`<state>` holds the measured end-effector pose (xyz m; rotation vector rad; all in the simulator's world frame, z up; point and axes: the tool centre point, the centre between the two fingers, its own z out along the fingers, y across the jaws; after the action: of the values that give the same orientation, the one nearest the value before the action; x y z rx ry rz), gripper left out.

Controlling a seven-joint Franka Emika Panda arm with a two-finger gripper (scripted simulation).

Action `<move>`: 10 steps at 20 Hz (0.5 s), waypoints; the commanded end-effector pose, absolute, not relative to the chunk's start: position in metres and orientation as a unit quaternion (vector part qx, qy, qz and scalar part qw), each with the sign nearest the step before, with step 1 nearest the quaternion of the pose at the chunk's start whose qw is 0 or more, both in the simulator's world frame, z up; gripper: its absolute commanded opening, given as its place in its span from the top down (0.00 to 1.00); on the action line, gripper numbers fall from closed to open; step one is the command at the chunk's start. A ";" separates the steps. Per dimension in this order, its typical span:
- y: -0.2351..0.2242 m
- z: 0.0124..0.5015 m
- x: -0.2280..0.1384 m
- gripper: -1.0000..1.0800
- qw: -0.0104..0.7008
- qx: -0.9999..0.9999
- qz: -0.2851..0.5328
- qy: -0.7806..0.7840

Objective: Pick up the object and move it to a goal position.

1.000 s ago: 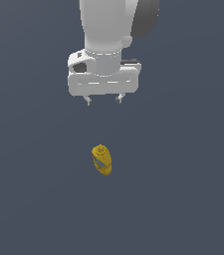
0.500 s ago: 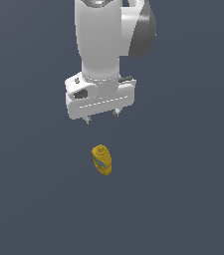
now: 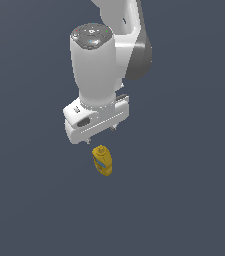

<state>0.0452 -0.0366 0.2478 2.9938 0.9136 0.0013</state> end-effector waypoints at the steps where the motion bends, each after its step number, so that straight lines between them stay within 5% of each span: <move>1: -0.038 0.239 0.052 0.04 0.004 0.950 0.000 0.313; 10: -0.041 0.222 0.064 0.04 0.000 0.936 0.000 0.352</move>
<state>0.0622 -0.0407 0.2232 2.9451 1.0903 -0.0011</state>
